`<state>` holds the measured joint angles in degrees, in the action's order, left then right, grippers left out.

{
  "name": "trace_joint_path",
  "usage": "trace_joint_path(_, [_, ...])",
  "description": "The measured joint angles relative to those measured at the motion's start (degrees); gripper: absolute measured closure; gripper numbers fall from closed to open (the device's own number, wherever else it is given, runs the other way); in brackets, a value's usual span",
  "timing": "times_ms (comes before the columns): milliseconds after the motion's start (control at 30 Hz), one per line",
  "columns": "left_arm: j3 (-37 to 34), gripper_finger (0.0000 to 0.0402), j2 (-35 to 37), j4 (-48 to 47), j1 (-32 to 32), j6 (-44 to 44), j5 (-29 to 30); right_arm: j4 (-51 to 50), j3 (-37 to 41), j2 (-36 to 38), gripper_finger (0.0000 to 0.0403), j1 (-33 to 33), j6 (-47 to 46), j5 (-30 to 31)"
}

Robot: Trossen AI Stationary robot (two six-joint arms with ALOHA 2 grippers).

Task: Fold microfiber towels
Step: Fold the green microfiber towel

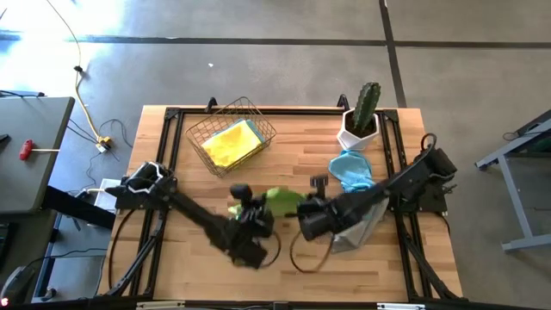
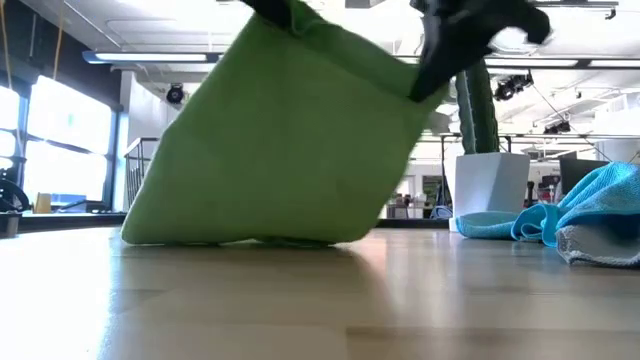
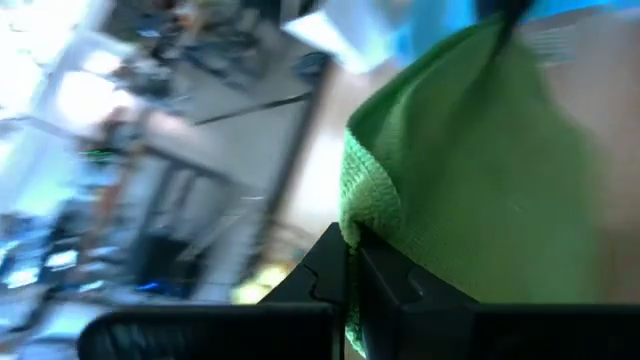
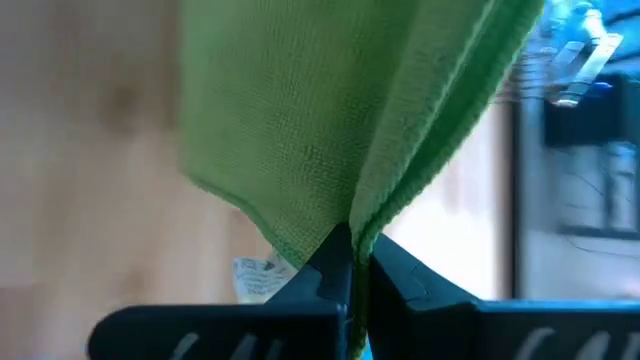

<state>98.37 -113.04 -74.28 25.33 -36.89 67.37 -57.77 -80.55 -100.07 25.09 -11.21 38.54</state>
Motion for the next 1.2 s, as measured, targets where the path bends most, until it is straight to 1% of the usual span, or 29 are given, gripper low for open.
trace_joint_path(200, [0.0,0.0401,0.8,-7.4,-8.3,0.4,5.8,-1.6,-1.8,0.4,0.0403,-8.3,8.8,3.7])
trace_joint_path(267, [0.0,0.0401,1.7,-7.4,-10.9,3.1,7.8,-2.4,-3.3,0.4,0.0403,-11.0,11.3,4.3])
trace_joint_path(400, [0.0,0.0401,4.6,-4.8,-14.7,8.3,8.0,-7.0,-8.5,0.5,0.0403,-14.8,13.3,6.3])
trace_joint_path(500, [0.0,0.0401,6.7,-2.4,-15.8,10.2,7.4,-10.8,-12.9,0.5,0.0403,-16.1,12.4,5.6])
trace_joint_path(567, [0.0,0.0401,8.1,-1.3,-15.5,10.7,4.4,-12.7,-14.8,0.5,0.0403,-16.0,10.6,3.7])
trace_joint_path(600, [0.0,0.0401,8.5,-0.5,-15.2,10.6,2.1,-13.3,-15.2,0.5,0.0403,-15.7,9.0,1.8])
trace_joint_path(700, [-0.1,0.0401,8.5,2.3,-13.8,8.9,-9.0,-14.1,-14.2,0.5,0.0403,-14.1,2.8,-8.3])
trace_joint_path(767, [-1.4,0.0401,7.6,6.7,-12.3,9.0,-14.8,-11.8,-11.2,0.5,0.0403,-12.4,0.1,-15.3])
trace_joint_path(833, [-4.4,0.0401,6.5,12.0,-10.4,10.3,-20.9,-8.3,-7.1,0.4,0.0403,-10.2,-2.6,-20.9])
trace_joint_path(933, [-9.7,0.0401,4.6,22.5,-7.5,12.4,-30.2,-0.6,-1.0,0.4,0.0403,-6.5,-6.1,-26.8])
trace_joint_path(1067, [-15.4,0.0401,2.8,35.7,-3.8,12.4,-36.2,11.8,6.0,0.4,0.0403,-1.3,-8.8,-31.5])
trace_joint_path(1200, [-18.1,0.0401,1.2,45.7,-0.9,8.8,-39.3,24.3,10.9,0.4,0.0403,3.1,-9.8,-34.7])
